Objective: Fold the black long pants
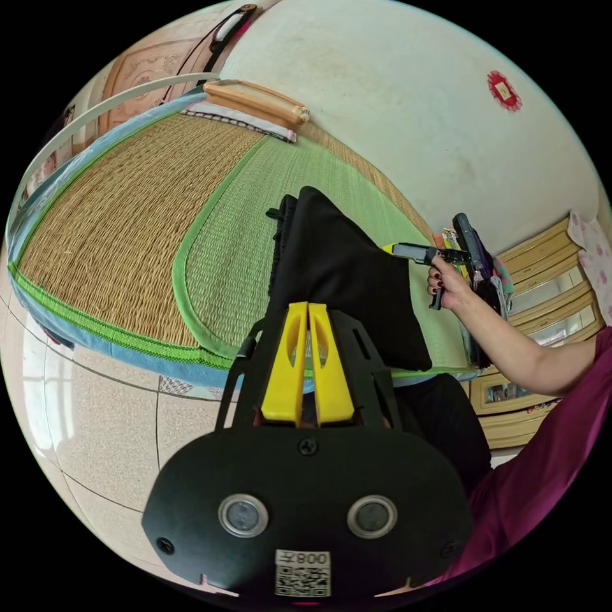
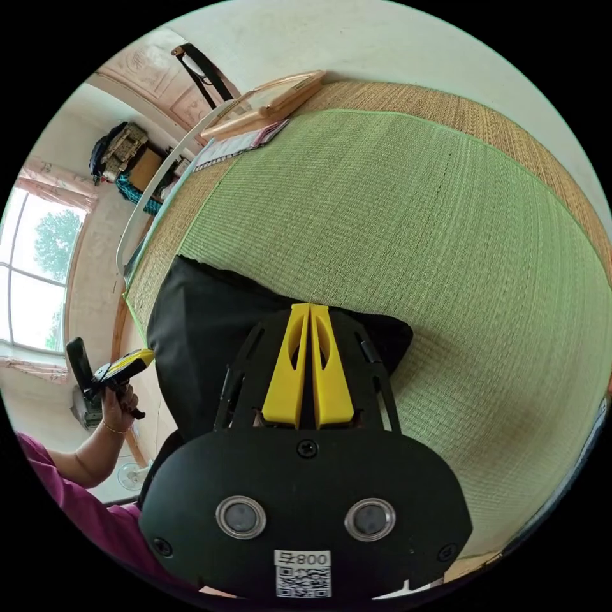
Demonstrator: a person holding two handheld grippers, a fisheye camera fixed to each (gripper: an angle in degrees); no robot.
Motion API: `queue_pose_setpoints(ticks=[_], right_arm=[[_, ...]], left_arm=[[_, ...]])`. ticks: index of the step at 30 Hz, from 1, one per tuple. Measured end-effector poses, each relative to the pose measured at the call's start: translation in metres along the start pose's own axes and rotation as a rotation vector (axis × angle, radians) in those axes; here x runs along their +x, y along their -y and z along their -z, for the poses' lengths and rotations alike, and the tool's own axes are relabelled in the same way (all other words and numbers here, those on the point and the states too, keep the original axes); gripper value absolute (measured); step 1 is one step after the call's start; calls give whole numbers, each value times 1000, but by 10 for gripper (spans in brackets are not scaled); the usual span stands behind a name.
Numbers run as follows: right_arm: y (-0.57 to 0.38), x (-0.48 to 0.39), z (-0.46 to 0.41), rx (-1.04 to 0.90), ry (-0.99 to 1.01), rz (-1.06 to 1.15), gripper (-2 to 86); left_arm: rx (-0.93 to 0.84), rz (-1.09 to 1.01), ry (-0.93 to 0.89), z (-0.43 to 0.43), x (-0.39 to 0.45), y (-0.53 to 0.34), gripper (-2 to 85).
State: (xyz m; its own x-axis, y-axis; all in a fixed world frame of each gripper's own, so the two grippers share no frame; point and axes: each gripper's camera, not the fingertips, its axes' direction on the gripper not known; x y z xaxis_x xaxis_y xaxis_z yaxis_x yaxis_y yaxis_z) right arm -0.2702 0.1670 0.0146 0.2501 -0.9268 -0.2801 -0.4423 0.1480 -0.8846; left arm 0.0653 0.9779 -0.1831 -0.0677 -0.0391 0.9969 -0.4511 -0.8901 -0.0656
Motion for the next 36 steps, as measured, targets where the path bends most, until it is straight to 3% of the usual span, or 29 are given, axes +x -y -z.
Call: queue_pose_setpoints(ticks=[6,10,15,17,20,25,30,36], right_arm=[[-41,12,9,135,89,-62,0],[-61,31,-9,121,71,-137,0],[-69,52,-41,110,124,-231,0],[-72,51,-45,121,108,-230,0],[-80,51,-52,132,111,-233,0],[-87,11,-64,157,274,-95,0],[-83,-47,-141,-53,255,78,1],[-91,-48,-137,34,302,79,0]], left_arm=[[54,-38,-3,11,36,9,0],[101,-100,-58,0,65,41,0],[42,-147,-13,-52,83,100,1],[-29,-116,91,-81,75,122,2],[-31,-91,19,-92,62,125,2],[-2,-77,38,-81,73,107,2],[-7,-36,-5,-84,67,86,1],[27,-45,26,-58,76,54,1]])
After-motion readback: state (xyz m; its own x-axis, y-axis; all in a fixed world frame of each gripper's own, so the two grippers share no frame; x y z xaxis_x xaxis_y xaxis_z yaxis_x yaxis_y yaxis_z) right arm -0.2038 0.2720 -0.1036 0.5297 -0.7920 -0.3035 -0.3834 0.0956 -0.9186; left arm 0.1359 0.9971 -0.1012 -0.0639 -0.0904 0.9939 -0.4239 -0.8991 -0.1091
